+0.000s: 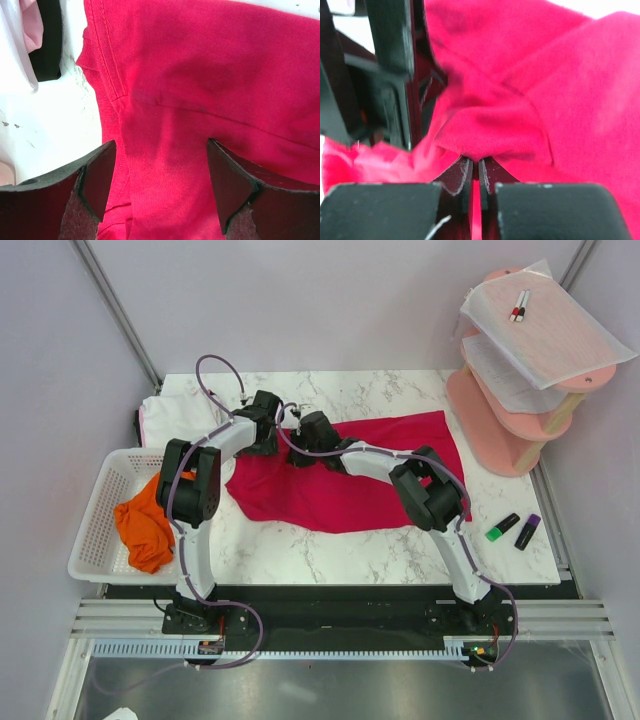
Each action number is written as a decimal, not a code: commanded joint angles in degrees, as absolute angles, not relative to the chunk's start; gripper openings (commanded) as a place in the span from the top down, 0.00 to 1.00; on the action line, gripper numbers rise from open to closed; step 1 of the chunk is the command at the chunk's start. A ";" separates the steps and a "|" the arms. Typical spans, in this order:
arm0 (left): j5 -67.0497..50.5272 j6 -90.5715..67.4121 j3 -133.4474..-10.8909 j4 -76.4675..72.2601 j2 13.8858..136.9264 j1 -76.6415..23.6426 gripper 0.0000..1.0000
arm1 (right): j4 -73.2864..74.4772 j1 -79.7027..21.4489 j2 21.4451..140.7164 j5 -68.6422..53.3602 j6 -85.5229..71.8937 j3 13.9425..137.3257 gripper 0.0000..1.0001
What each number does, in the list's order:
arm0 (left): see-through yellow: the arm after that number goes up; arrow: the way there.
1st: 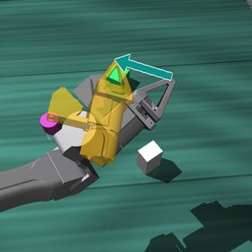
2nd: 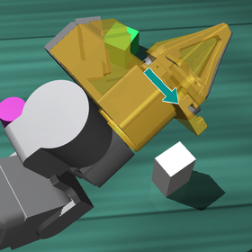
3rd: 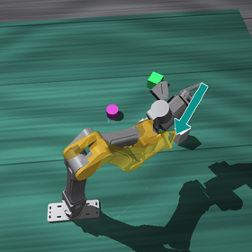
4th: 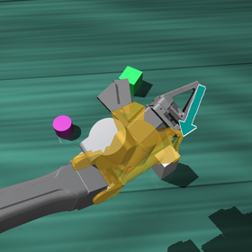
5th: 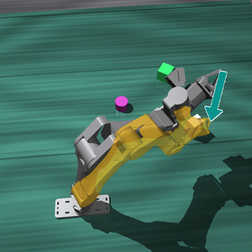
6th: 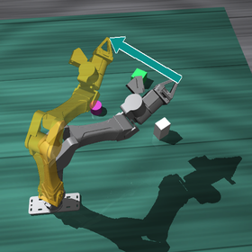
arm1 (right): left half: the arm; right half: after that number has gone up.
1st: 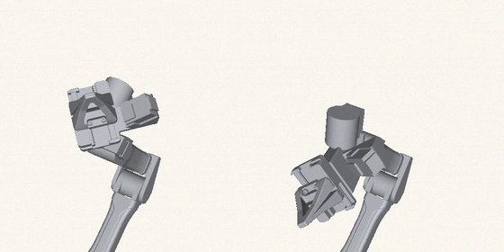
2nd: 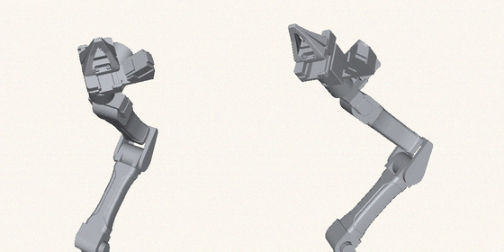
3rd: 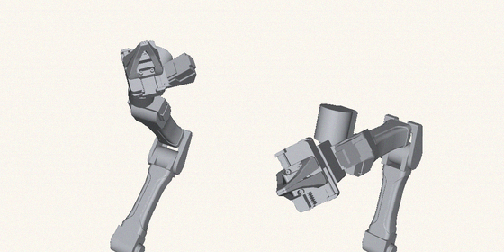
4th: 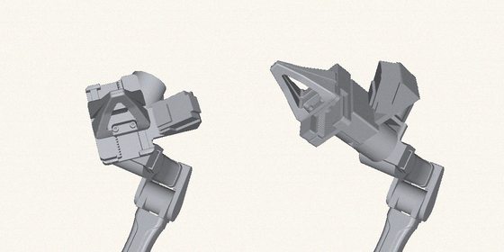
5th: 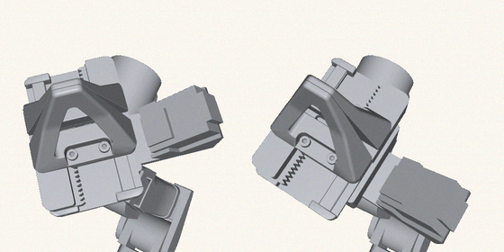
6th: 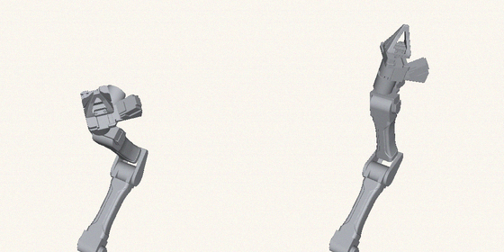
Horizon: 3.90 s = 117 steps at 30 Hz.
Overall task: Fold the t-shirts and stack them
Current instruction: Fold the flattened tshirt in 1/3 of the way
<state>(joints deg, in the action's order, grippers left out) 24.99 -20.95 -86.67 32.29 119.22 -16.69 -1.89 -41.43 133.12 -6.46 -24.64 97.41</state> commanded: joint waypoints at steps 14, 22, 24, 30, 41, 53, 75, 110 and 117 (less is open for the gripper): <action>29.79 -19.86 -89.12 35.16 121.73 -15.03 0.21 | 8.86 -40.61 123.75 -24.34 -28.83 96.59 0.92; 30.23 -20.39 -90.52 35.95 122.43 -14.85 0.21 | 19.41 -39.55 123.93 -18.20 -25.40 94.04 0.96; 30.50 -20.39 -91.67 36.38 123.13 -14.77 0.21 | 21.96 -39.55 123.57 -14.16 -24.26 93.95 0.96; 31.55 -20.13 -96.06 37.88 124.98 -14.85 0.20 | 27.77 -39.46 123.40 -10.64 -20.31 95.98 0.70; 29.71 -20.04 -92.73 37.62 117.87 -16.34 0.17 | 26.19 -34.29 116.72 1.30 -15.47 94.04 0.21; 27.77 -19.51 -87.19 35.16 113.20 -20.92 0.19 | 17.58 -20.39 112.42 12.53 -16.97 80.52 0.30; 28.21 -20.13 -86.13 34.98 115.84 -22.24 0.19 | -15.62 -9.84 92.30 11.77 -41.38 48.62 0.34; 29.71 -19.34 -83.94 33.75 116.01 -22.24 0.19 | -36.12 -8.00 102.22 21.71 -59.85 42.72 0.52; 29.62 -19.34 -84.37 33.75 117.07 -22.24 0.20 | -37.18 -7.82 102.56 21.45 -59.68 43.85 0.51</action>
